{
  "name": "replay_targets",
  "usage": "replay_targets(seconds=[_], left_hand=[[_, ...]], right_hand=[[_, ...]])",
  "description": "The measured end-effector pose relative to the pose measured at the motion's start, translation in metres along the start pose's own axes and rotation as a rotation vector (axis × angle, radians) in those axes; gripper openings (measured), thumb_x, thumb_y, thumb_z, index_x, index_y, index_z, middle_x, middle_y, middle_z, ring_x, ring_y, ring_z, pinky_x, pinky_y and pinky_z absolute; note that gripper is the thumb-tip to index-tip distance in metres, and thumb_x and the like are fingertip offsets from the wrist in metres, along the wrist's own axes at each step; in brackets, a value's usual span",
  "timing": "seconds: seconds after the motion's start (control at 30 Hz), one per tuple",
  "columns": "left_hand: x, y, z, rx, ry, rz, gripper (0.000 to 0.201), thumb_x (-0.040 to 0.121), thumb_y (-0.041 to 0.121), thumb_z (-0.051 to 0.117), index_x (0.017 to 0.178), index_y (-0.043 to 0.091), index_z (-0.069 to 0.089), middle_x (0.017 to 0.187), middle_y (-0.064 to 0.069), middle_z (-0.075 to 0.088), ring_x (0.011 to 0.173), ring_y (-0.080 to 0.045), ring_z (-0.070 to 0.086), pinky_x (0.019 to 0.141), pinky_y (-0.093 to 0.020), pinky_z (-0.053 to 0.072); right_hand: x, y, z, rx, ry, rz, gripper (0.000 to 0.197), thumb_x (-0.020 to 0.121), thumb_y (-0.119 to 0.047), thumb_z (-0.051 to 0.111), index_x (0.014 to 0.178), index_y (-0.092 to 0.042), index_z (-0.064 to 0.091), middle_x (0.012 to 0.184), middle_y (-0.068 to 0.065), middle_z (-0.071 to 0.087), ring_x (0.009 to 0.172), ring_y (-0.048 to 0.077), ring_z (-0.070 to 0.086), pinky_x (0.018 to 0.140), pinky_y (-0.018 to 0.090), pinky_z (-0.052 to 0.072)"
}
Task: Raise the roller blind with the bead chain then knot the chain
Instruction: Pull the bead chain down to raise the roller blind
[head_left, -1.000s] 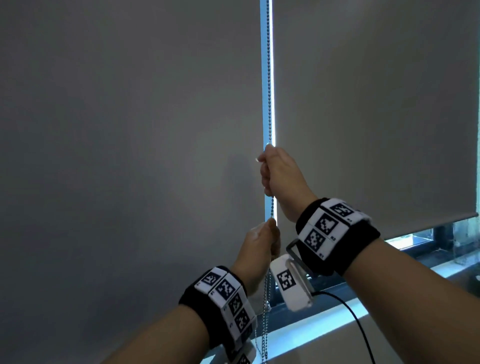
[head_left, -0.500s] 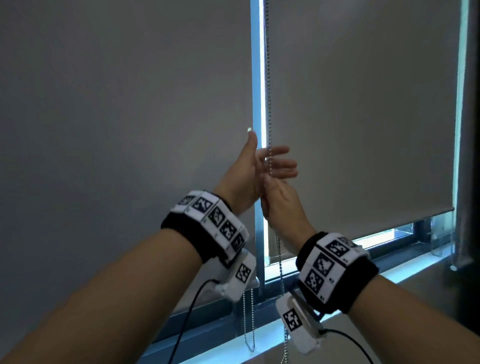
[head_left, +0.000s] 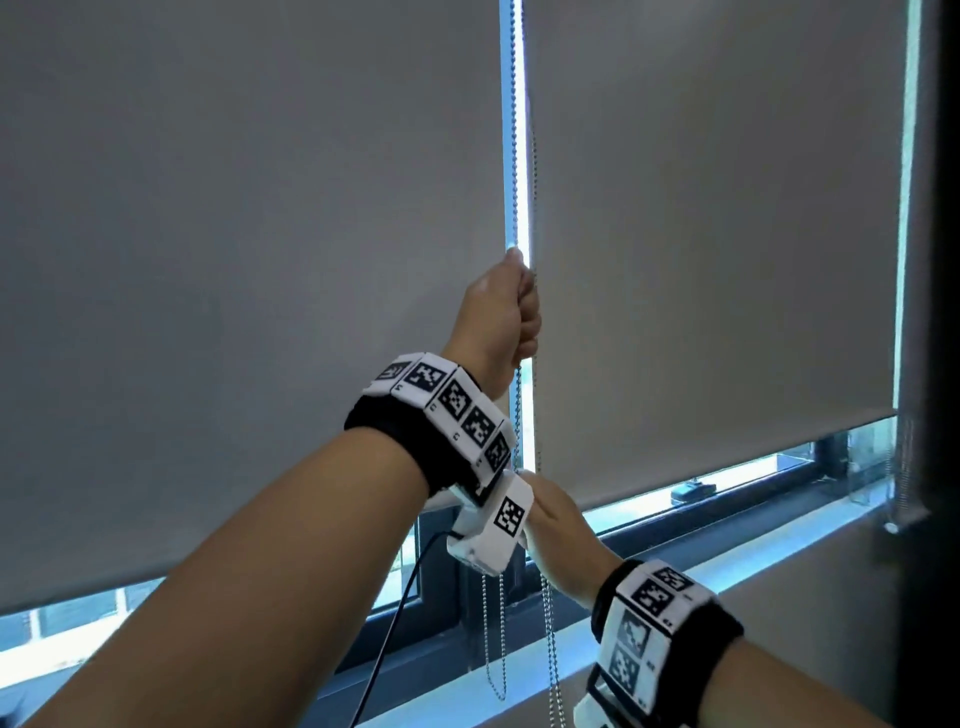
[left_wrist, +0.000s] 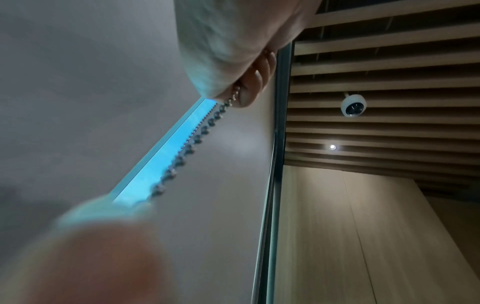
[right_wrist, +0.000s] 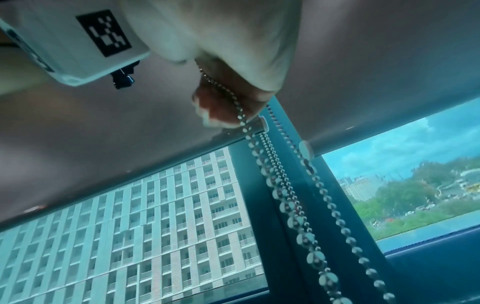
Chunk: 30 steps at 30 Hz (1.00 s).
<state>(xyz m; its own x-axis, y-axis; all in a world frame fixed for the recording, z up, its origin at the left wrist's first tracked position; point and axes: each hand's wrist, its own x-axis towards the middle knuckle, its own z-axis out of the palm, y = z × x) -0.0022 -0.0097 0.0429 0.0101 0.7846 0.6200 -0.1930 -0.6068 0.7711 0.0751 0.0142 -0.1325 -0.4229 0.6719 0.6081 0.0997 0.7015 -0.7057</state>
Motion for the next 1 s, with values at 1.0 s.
replay_targets(seconds=[1.0], left_hand=[[-0.079,-0.127,-0.044,0.228,-0.063,-0.253,0.069,0.074,0.071,0.05,0.096,0.006,0.06,0.09,-0.016,0.053,0.079,-0.031,0.043,0.07,-0.044,0.034]], right_hand=[[0.094,-0.118,-0.039,0.339,0.284,-0.111,0.036,0.102,-0.032,0.029,0.069,-0.018,0.032,0.059,0.004,0.022,0.041,0.008,0.017,0.034,0.017,0.018]])
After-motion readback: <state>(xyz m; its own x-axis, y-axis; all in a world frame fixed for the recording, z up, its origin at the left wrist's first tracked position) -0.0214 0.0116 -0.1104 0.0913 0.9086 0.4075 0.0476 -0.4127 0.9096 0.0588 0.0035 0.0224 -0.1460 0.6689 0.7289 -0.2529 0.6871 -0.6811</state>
